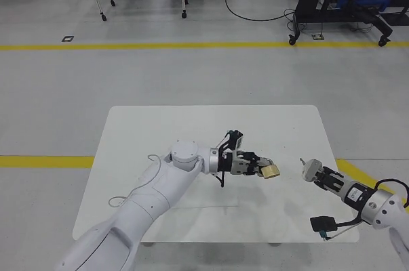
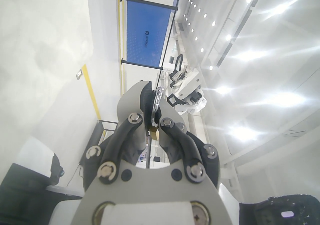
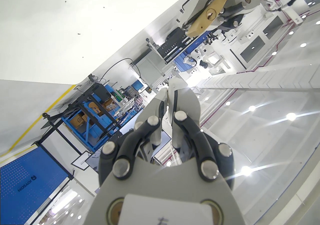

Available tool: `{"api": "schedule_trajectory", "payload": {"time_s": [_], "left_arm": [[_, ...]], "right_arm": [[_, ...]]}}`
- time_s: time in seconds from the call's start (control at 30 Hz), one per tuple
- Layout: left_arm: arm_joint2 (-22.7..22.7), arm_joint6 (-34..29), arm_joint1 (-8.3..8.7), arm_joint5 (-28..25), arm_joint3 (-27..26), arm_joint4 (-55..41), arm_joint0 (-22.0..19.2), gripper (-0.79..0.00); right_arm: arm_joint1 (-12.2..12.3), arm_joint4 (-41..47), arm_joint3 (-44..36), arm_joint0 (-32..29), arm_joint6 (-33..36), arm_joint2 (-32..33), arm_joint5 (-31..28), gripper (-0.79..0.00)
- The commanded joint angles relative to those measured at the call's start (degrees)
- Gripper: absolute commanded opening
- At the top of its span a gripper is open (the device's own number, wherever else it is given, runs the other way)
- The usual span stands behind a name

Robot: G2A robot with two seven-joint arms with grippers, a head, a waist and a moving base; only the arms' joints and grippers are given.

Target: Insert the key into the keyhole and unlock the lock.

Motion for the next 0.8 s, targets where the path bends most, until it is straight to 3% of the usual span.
{"api": "schedule_trajectory", "payload": {"time_s": [0.0, 0.17, 0.3, 0.47, 0.77], "left_arm": [[0.29, -3.49, -1.59, -0.1, 3.59, -4.39, -0.74, -0.785], [-0.68, -8.88, -4.58, -0.01, 12.77, -13.18, -1.74, -0.785], [-0.74, -9.25, -5.94, -1.27, 17.07, -13.77, -3.02, -0.785], [-0.56, -7.75, -7.02, -4.47, 20.0, -12.06, -4.4, -0.785], [-0.61, -9.36, -7.94, -6.38, 21.98, -9.35, -5.08, -0.785]], "right_arm": [[0.2, 0.0, -0.37, -0.72, 0.32, 0.36, -0.39, -0.785], [-0.09, 3.01, -1.48, -0.9, 1.3, 0.95, -0.86, -0.785], [-0.45, 7.01, -2.71, -1.1, 1.04, 1.99, -0.85, -0.785], [-0.55, 12.4, -3.23, -0.07, -1.73, 1.34, -0.24, -0.785], [-0.43, 12.0, -2.99, 0.67, -1.83, 0.67, -1.4, -0.785]]}}
